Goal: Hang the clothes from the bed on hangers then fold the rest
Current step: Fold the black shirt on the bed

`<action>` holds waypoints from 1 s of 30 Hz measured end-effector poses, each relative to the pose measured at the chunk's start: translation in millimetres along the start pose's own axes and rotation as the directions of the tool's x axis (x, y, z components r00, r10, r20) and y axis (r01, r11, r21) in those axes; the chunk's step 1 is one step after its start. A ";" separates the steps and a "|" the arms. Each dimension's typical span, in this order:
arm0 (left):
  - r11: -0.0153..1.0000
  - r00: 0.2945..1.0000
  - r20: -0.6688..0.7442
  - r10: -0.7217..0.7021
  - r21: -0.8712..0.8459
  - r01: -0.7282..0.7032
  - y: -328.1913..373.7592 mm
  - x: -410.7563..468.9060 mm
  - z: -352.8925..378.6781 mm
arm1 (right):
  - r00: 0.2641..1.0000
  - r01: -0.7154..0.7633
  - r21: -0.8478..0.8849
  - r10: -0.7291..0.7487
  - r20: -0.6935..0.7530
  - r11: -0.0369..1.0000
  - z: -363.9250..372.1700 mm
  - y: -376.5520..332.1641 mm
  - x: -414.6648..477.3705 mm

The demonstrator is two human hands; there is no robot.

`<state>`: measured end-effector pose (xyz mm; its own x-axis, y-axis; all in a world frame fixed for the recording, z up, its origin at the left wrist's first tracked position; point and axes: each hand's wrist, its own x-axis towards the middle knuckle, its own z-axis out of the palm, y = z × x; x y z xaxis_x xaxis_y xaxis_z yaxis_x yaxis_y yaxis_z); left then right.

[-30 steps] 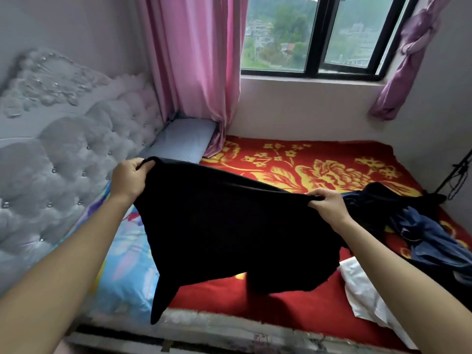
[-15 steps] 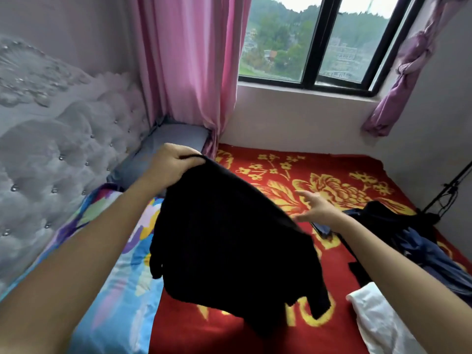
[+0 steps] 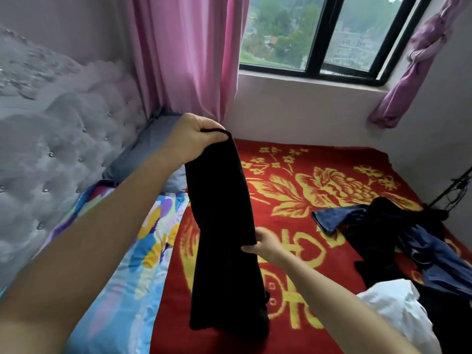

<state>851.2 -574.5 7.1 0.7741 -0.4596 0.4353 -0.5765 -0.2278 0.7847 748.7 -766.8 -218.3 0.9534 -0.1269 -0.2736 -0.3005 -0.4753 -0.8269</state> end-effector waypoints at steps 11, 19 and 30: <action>0.985 0.948 -0.308 -0.082 0.117 0.123 -36.4 -4.3 -42.0 | 0.980 -0.035 0.110 0.056 -0.191 0.993 -110.9 -1.8 -0.4; 0.717 0.843 -0.316 -0.436 0.444 0.538 -130.3 -50.0 -33.6 | 0.984 0.152 -0.088 -0.159 -0.083 0.984 -140.3 -75.3 -12.9; 0.951 0.838 0.470 -0.277 0.007 0.310 -77.9 -70.5 112.7 | 0.946 0.321 -0.150 -0.311 0.089 0.935 -87.5 -113.5 -31.7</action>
<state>812.1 -621.1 -134.4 0.6853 -0.7258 -0.0597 -0.3103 -0.3651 0.8777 754.8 -785.1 -72.8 0.9934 0.1050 -0.0451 0.0293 -0.6158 -0.7874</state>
